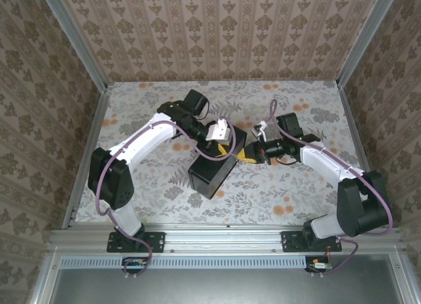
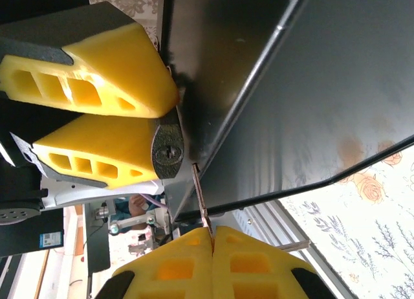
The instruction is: Unlock the padlock with the key
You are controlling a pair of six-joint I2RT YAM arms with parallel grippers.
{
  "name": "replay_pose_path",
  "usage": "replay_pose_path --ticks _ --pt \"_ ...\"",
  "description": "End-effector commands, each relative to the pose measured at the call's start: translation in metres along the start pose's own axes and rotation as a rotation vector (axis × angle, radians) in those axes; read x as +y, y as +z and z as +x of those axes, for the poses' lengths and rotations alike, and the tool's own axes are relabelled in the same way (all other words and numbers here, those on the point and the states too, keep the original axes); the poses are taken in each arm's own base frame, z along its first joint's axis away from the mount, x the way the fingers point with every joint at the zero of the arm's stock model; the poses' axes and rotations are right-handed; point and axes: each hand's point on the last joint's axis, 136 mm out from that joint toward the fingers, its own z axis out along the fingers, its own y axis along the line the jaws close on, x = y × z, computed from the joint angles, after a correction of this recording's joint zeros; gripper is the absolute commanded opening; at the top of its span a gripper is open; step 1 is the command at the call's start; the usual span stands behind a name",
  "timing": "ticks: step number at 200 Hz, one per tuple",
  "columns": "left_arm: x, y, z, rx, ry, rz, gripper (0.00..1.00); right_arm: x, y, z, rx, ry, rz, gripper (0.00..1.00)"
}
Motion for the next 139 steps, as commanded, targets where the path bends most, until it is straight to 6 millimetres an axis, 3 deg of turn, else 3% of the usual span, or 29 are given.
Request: replay_pose_path --ticks 1,61,67,139 --pt "-0.003 -0.014 -0.010 -0.022 0.017 -0.022 0.12 0.016 -0.011 0.006 -0.002 -0.045 -0.021 0.00" --pt "-0.006 -0.010 -0.013 -0.029 0.021 -0.010 0.12 0.029 -0.006 -0.002 0.000 -0.082 -0.044 0.00" --pt "-0.006 -0.010 -0.013 -0.030 0.021 -0.008 0.12 0.022 -0.002 -0.005 0.008 -0.058 -0.039 0.00" --pt "-0.007 -0.010 -0.013 -0.026 0.020 -0.008 0.11 0.018 0.000 -0.004 0.012 -0.049 -0.033 0.00"
